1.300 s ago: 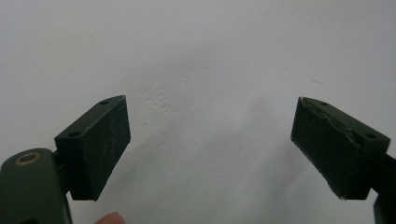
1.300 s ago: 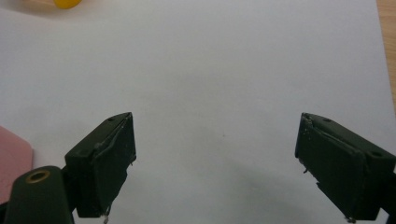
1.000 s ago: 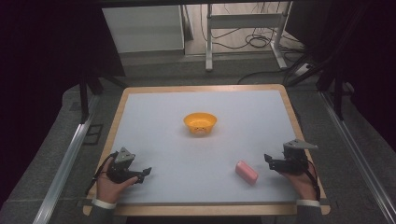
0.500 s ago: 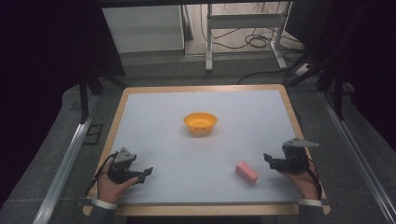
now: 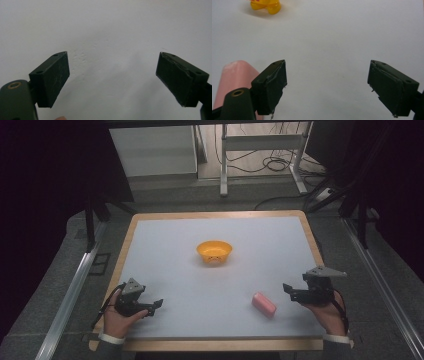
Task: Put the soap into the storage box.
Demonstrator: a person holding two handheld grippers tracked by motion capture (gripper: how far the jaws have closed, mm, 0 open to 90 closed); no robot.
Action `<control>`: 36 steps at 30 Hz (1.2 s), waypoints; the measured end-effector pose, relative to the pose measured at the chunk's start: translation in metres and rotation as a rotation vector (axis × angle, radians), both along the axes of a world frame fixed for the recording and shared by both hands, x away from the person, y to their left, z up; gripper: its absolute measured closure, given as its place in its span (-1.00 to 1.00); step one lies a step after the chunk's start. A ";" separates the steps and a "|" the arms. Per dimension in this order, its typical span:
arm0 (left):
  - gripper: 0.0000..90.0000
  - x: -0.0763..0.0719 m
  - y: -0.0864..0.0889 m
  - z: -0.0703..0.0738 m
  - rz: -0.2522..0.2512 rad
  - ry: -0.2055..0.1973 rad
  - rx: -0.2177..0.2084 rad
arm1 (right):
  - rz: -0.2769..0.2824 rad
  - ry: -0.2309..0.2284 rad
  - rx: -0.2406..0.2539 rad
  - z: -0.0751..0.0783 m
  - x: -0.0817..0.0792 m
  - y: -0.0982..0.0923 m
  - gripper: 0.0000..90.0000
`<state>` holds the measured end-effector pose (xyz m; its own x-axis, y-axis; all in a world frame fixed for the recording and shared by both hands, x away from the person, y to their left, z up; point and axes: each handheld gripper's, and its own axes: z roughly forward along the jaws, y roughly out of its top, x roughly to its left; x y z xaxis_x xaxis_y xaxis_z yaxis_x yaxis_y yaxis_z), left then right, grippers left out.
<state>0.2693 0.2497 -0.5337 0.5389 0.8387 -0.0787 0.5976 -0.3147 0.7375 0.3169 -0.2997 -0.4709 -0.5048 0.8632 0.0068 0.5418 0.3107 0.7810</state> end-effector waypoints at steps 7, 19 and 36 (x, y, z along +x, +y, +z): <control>-0.73 -0.001 0.001 0.002 0.003 -0.005 -0.018 | 0.041 0.011 -0.014 0.008 -0.005 0.008 -0.66; -0.73 -0.002 0.004 0.004 0.001 -0.008 -0.024 | 0.125 0.029 -0.042 0.016 -0.011 0.030 -0.62; -0.73 -0.002 0.004 0.005 -0.001 -0.008 -0.030 | 0.261 0.095 -0.110 0.015 -0.019 0.065 -0.54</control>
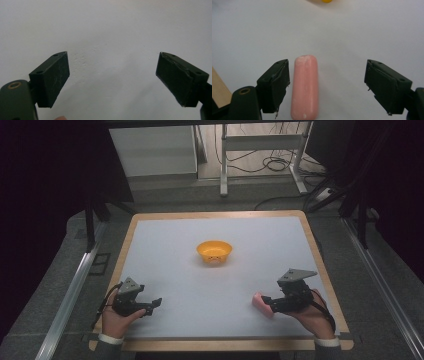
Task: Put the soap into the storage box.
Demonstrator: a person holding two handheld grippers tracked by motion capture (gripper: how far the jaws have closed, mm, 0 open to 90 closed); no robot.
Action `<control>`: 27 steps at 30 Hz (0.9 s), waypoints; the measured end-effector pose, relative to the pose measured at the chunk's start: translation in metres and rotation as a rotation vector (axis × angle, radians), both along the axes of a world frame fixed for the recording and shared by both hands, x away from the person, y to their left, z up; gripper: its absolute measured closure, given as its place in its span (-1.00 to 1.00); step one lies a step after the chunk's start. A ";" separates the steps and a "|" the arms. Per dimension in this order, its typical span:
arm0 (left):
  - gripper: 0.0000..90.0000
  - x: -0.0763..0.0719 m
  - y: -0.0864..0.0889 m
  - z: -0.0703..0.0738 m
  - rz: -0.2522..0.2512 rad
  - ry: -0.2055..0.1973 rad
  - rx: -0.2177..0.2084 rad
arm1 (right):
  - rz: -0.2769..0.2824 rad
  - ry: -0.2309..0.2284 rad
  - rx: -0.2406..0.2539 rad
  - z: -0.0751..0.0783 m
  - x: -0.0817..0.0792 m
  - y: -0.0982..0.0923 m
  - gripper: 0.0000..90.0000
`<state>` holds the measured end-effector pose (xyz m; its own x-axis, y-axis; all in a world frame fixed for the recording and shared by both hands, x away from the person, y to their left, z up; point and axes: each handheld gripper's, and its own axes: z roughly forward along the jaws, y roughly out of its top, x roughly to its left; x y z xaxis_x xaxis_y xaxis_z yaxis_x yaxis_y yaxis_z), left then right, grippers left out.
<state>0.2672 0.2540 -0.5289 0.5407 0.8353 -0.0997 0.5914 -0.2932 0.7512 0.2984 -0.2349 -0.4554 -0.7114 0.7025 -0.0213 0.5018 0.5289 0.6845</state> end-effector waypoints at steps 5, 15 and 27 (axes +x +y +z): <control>-0.73 0.000 0.000 0.000 0.002 -0.002 0.000 | 0.028 0.027 -0.016 -0.005 0.000 0.008 -0.49; -0.73 0.000 0.000 0.000 -0.002 0.001 0.004 | 0.053 0.081 -0.106 -0.017 0.002 0.024 -0.41; -0.73 0.000 0.001 0.001 -0.001 -0.002 -0.001 | 0.016 0.154 -0.197 -0.031 0.006 0.029 -0.15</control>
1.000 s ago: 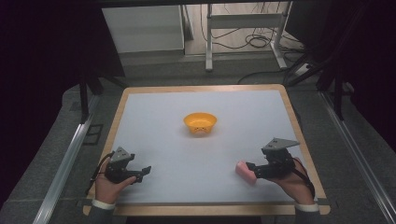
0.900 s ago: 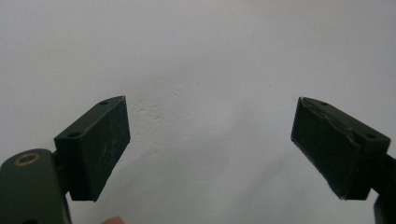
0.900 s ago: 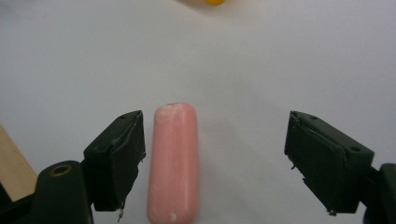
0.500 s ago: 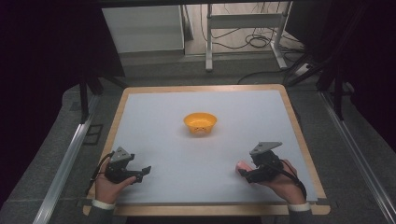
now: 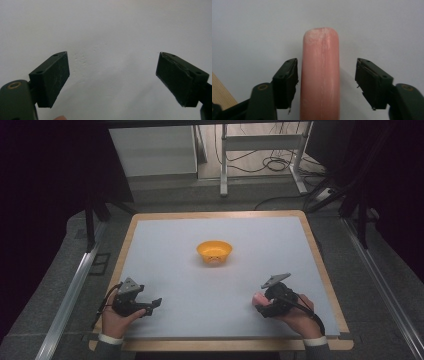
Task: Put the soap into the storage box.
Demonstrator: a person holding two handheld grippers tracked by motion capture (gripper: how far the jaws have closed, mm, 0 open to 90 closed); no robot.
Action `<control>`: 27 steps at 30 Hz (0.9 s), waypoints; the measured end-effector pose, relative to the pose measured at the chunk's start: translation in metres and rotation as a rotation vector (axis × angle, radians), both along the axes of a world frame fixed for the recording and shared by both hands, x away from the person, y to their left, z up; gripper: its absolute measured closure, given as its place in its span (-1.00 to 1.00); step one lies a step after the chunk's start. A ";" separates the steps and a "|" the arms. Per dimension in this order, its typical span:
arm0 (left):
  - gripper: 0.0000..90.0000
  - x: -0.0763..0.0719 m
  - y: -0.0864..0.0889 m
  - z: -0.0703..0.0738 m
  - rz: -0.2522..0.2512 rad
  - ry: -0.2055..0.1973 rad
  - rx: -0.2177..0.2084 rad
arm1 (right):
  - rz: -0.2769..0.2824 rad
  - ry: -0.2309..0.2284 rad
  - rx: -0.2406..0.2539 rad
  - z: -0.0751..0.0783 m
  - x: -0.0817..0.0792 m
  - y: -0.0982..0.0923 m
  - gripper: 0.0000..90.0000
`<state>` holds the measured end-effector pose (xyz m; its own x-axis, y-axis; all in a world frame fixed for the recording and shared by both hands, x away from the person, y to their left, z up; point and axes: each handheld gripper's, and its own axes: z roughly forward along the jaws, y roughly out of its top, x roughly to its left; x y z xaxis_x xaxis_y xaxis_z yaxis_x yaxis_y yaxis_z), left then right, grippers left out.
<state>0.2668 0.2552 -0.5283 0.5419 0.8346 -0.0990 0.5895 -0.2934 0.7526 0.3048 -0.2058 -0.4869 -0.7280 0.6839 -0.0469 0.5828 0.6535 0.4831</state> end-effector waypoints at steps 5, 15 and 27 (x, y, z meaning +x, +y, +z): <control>-0.73 0.000 0.001 0.001 0.000 -0.001 -0.006 | -0.010 0.043 -0.010 -0.004 0.001 -0.001 0.10; -0.73 -0.002 0.004 0.004 -0.008 -0.009 -0.043 | -0.036 0.071 0.013 -0.002 0.002 -0.004 0.32; -0.73 -0.003 0.007 0.006 -0.005 -0.011 -0.067 | -0.033 0.031 0.081 0.009 0.001 -0.016 0.32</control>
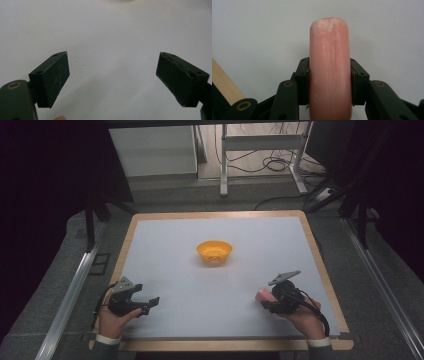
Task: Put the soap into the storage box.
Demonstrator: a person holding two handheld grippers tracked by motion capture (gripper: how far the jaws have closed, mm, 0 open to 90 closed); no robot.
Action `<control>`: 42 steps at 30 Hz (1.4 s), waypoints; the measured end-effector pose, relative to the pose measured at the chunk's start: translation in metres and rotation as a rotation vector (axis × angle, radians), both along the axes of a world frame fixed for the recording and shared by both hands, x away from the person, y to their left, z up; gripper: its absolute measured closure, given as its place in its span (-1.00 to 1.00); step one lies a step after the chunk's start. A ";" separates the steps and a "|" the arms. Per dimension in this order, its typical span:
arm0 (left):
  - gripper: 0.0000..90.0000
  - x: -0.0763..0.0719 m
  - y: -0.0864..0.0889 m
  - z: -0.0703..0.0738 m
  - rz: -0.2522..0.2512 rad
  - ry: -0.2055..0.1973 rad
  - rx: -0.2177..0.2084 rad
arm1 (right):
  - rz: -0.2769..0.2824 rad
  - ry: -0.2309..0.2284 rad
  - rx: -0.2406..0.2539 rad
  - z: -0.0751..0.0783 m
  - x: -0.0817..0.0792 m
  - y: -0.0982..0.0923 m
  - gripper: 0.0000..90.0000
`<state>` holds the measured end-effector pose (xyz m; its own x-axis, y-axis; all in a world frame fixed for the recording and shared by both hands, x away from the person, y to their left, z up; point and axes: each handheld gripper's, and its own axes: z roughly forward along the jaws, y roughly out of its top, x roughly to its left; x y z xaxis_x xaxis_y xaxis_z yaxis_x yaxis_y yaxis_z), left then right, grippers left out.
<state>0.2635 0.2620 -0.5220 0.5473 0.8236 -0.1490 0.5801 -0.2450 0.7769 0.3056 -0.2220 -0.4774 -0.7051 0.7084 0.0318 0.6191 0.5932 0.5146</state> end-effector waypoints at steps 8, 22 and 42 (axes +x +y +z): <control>-0.74 0.000 0.001 0.000 -0.002 0.005 -0.002 | 0.001 -0.027 0.013 0.005 -0.001 -0.001 0.33; -0.73 -0.001 0.005 0.004 -0.008 -0.006 -0.039 | 0.007 -0.063 0.033 0.030 0.011 0.001 0.32; -0.72 -0.001 0.005 0.003 -0.018 0.002 -0.021 | 0.027 -0.104 0.043 0.046 0.057 0.027 0.32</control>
